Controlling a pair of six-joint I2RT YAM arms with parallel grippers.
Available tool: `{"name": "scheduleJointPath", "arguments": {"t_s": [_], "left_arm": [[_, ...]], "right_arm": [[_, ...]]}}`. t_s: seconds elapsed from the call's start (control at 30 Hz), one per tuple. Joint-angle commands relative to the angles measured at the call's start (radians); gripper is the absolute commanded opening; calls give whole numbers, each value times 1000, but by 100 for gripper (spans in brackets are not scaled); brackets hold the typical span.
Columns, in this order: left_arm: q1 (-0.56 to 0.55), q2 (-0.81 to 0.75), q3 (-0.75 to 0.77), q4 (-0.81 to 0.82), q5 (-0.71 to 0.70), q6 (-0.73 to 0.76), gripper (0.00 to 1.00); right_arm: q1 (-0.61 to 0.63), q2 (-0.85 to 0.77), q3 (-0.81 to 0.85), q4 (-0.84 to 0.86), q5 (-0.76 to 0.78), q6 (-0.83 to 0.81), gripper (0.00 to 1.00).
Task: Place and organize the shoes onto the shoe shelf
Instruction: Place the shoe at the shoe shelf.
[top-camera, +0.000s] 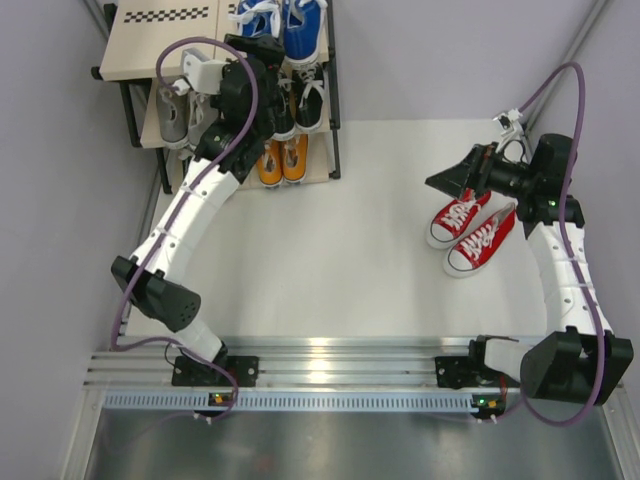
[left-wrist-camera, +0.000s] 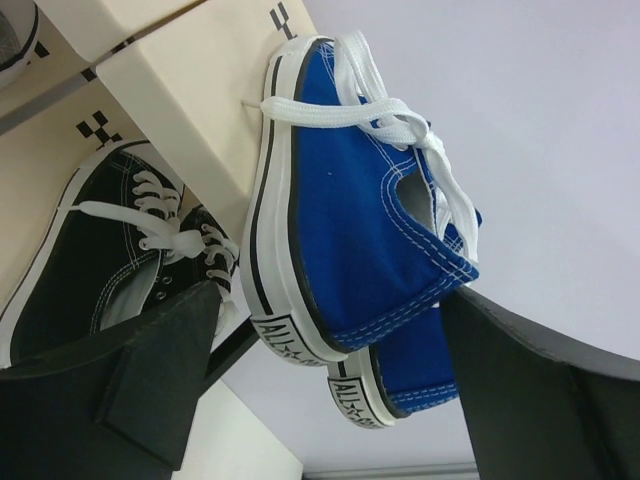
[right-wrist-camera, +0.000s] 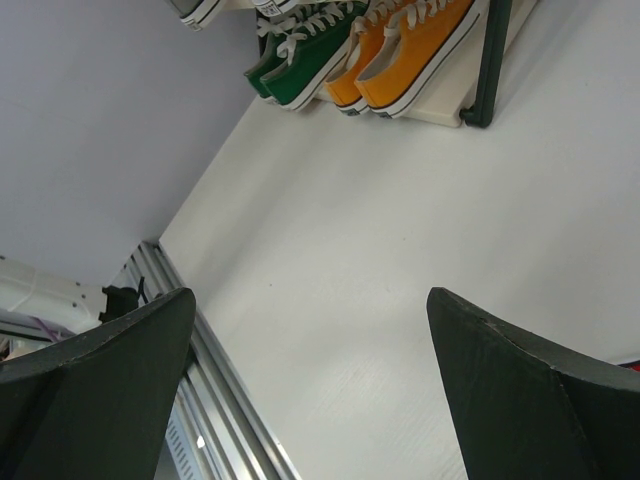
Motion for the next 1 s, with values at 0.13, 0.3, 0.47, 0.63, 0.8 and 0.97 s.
{"name": "scheduleJointPath", "arguments": {"t_s": [0.13, 0.3, 0.47, 0.63, 0.8, 0.97], "left_arm": [[14, -94, -42, 25, 64, -5, 98], [14, -136, -77, 25, 113, -11, 98], [14, -198, -108, 24, 170, 32, 98], [16, -298, -177, 24, 196, 80, 98], [28, -375, -248, 25, 253, 185, 98], [54, -487, -349, 11, 333, 383, 98]], "right_arm": [[-18, -24, 7, 41, -6, 0, 99], [-18, -22, 12, 39, -6, -2, 100], [-17, -15, 34, -4, -6, -58, 99], [-17, -5, 58, -31, -7, -101, 99], [-17, 5, 70, -24, -6, -121, 100], [-18, 44, 102, -57, -87, -182, 99]]}}
